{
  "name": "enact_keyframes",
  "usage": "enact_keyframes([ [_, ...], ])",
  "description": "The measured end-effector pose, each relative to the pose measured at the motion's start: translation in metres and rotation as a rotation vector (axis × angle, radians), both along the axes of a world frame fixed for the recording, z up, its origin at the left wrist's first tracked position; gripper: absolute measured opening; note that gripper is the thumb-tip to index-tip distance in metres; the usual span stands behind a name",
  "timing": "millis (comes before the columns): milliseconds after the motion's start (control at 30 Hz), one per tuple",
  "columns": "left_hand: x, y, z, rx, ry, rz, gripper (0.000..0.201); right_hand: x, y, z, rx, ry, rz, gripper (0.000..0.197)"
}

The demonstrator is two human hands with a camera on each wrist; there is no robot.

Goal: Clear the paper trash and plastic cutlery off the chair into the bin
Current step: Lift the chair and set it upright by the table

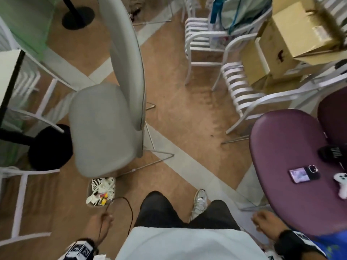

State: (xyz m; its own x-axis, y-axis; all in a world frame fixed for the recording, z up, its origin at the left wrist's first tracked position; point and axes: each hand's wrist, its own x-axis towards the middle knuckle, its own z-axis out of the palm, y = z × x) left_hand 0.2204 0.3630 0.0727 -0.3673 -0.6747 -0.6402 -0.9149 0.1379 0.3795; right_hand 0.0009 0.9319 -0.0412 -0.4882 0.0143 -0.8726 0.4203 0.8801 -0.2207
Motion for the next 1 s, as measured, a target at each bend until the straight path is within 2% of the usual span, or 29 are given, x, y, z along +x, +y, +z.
enact_keyframes([
  [33, -0.020, 0.005, 0.015, -0.052, -0.005, -0.082, 0.013, -0.023, -0.014, 0.024, -0.002, 0.022, -0.005, 0.025],
  [133, -0.080, 0.006, 0.049, -0.117, 0.020, -0.189, 0.016, -0.078, -0.030, 0.053, -0.008, 0.093, 0.055, 0.022],
  [233, -0.148, 0.011, 0.089, -0.205, 0.153, -0.211, 0.014, -0.116, -0.036, 0.053, -0.012, 0.087, 0.145, 0.020],
  [400, -0.267, 0.020, 0.136, -0.292, 0.432, -0.095, 0.031, -0.187, -0.060, 0.036, -0.030, 0.034, 0.263, 0.017],
  [533, -0.335, 0.025, 0.166, -0.304, 0.604, 0.122, 0.034, -0.251, -0.097, 0.048, -0.019, 0.040, 0.415, 0.016],
  [700, -0.373, 0.010, 0.173, -0.183, 0.583, 0.217, 0.044, -0.339, -0.167, 0.101, 0.006, 0.074, 0.709, 0.021],
  [867, -0.404, 0.003, 0.189, -0.150, 0.503, 0.299, 0.032, -0.428, -0.256, 0.137, -0.113, 0.179, 0.872, 0.007],
  [933, -0.418, 0.007, 0.198, -0.161, 0.439, 0.309, 0.038, -0.452, -0.296, 0.153, -0.199, 0.221, 0.956, 0.003],
  [1000, -0.432, 0.012, 0.202, -0.214, 0.342, 0.307, 0.045, -0.473, -0.338, 0.164, -0.301, 0.227, 1.034, 0.009],
])
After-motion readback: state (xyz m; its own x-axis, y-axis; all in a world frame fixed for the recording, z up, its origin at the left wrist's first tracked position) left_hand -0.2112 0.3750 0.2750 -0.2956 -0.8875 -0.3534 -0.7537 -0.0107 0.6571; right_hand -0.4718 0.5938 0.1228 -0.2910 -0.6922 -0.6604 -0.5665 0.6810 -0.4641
